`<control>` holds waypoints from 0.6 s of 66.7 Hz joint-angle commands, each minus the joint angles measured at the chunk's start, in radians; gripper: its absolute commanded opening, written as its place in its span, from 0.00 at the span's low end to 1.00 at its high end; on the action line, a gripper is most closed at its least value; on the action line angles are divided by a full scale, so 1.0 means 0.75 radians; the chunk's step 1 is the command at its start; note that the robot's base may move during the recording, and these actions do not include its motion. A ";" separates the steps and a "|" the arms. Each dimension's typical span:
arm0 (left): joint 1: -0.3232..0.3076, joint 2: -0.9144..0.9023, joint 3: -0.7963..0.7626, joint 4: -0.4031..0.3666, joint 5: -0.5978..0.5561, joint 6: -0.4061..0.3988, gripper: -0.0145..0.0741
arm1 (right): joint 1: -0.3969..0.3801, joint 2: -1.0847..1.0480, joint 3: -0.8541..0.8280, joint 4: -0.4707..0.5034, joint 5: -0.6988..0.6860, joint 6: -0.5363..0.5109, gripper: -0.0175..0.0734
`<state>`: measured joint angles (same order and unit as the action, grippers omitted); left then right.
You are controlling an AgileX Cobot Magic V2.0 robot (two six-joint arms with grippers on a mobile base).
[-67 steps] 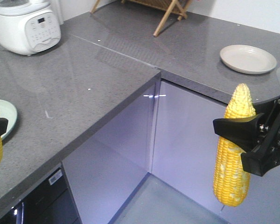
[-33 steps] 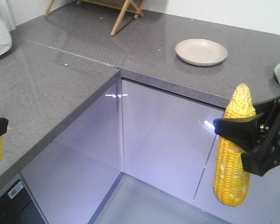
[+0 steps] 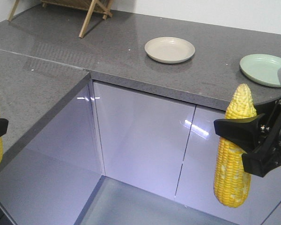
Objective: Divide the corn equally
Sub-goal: 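Drive the base toward the counter with the cream and green plates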
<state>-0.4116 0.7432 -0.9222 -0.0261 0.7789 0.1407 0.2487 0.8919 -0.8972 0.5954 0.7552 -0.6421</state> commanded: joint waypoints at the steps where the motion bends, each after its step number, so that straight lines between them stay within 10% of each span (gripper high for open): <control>1: -0.001 -0.004 -0.033 -0.011 -0.089 -0.003 0.46 | -0.008 -0.014 -0.037 0.036 -0.070 -0.012 0.44; 40: -0.001 -0.004 -0.033 -0.011 -0.089 -0.003 0.46 | -0.008 -0.014 -0.037 0.036 -0.070 -0.012 0.44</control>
<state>-0.4116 0.7432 -0.9222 -0.0261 0.7789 0.1407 0.2487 0.8919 -0.8972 0.5954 0.7552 -0.6421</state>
